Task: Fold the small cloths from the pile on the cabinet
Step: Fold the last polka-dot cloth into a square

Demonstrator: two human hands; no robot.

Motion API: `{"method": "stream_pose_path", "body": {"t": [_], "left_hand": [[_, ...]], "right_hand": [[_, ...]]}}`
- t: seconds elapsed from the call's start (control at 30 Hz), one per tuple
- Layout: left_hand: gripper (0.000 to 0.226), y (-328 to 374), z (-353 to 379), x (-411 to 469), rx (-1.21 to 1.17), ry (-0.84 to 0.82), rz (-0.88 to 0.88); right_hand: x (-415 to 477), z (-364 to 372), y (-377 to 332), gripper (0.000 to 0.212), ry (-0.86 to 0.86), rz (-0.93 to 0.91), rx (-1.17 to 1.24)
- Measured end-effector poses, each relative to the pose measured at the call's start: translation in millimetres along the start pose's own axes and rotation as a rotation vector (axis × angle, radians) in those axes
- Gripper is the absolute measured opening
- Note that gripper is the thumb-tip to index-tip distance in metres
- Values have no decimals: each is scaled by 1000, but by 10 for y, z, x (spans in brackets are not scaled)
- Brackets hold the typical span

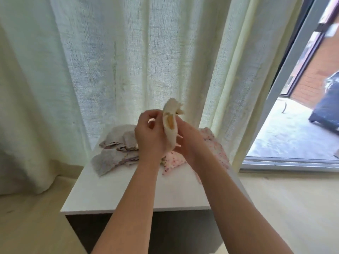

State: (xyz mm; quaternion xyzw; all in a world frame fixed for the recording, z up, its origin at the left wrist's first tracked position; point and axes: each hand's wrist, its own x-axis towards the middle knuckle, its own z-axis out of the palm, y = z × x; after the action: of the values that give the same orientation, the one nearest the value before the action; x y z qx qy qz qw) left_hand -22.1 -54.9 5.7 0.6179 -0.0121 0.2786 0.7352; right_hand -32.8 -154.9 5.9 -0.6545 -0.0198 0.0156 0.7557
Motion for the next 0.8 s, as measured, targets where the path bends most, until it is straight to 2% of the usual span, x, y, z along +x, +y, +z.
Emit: {"method": "stream_pose_path", "body": {"t": [0.07, 0.17, 0.23, 0.3, 0.37, 0.43, 0.5, 0.57, 0.67, 0.7, 0.73, 0.8], "left_hand": [[10, -104, 53, -118, 19, -38, -18], [13, -114, 38, -99, -16, -11, -44], [17, -83, -3, -66, -166, 51, -97], [16, -89, -62, -5, -417, 123, -237], [17, -118, -119, 68, -691, 182, -393], [26, -145, -147, 85, -882, 145, -481], [31, -164, -156, 57, -924, 75, -507], [30, -127, -173, 39, -794, 70, -569], [23, -122, -199, 67, -302, 25, -563], [17, -120, -195, 89, -144, -45, -502], [21, -99, -184, 99, 2, -154, -424], [48, -46, -152, 85, 262, -447, -272]], "right_hand": [[-70, -24, 15, 19, 55, -39, -29], [-115, -97, 41, 14, 137, -81, 19], [-121, -159, 75, 9, 195, -100, 88], [-98, -233, 110, 11, 262, -98, 314], [-58, -279, 120, 12, 250, -90, 640], [-22, -264, 127, 18, 184, -68, 909], [7, -223, 151, 25, 120, -62, 1051], [17, -201, 161, 29, 71, -83, 1035], [41, -278, 132, 33, 94, -50, 907], [57, -322, 119, 31, 117, -28, 880], [75, -370, 107, 30, 150, -7, 865], [102, -439, 78, 25, 197, 23, 828]]}}
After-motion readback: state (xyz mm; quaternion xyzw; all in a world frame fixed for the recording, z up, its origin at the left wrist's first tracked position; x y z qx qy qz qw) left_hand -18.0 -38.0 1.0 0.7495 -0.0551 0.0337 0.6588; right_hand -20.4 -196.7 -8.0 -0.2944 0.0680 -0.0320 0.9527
